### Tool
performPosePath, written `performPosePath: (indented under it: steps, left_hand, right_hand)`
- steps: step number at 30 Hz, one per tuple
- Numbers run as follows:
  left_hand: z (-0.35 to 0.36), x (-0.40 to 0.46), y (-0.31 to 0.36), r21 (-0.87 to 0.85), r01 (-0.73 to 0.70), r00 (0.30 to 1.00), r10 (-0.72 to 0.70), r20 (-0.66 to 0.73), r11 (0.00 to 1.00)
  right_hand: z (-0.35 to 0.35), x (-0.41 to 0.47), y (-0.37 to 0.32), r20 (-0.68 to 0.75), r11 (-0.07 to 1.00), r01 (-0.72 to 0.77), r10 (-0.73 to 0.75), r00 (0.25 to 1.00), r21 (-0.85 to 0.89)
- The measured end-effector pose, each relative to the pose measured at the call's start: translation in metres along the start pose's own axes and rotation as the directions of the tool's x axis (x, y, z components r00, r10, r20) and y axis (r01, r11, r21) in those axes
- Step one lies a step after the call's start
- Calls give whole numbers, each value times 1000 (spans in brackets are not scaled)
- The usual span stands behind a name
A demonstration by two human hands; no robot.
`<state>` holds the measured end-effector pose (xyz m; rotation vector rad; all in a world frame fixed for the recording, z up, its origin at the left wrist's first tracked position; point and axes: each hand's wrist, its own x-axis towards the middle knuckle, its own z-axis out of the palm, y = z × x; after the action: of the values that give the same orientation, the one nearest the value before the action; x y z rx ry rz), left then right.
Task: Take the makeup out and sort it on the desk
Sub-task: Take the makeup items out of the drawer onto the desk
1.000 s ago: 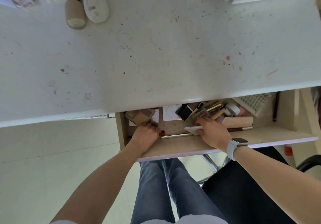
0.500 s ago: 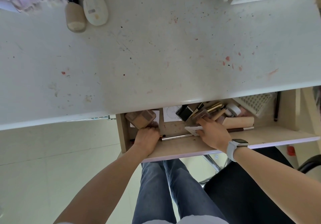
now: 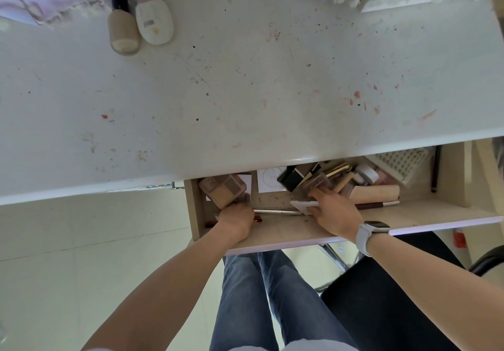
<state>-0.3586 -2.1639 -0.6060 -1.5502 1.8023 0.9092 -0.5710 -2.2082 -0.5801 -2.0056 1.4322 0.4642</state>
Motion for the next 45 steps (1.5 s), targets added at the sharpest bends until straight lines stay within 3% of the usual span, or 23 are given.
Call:
performPosePath:
  steps: [6,12,16,24,32,37,45]
  left_hand:
    - [-3,-1,-4,-39,-26,997,28,66,999]
    - [1,-3,-5,-99,-36,999,36,-1,994]
    - [-1,-2,-9,-96,-53,995,61,79,994]
    - [7,-11,-18,-103,-207,978,201,-60,973]
    - [-8,-18,-23,-161,-237,969,245,33,958]
    - [-12,-33,-15,-88,-264,964,260,-48,960]
    - [-100,-62,-29,-427,-197,980,168,-105,883]
  right_hand:
    - [2,0,0,-7,1000,-1,1,1000,7]
    - [1,-3,1,7,1000,-12,12,1000,6]
    - [0,-4,1,11,1000,-3,3,1000,6]
    - [-3,-6,-1,-2,1000,13,-13,1000,23]
    - [-9,-12,-1,1,997,50,-50,999,55]
    - [-17,-17,-7,-4,992,101,-101,995,78]
    - [-74,-12,-35,-54,923,169,-160,986,346]
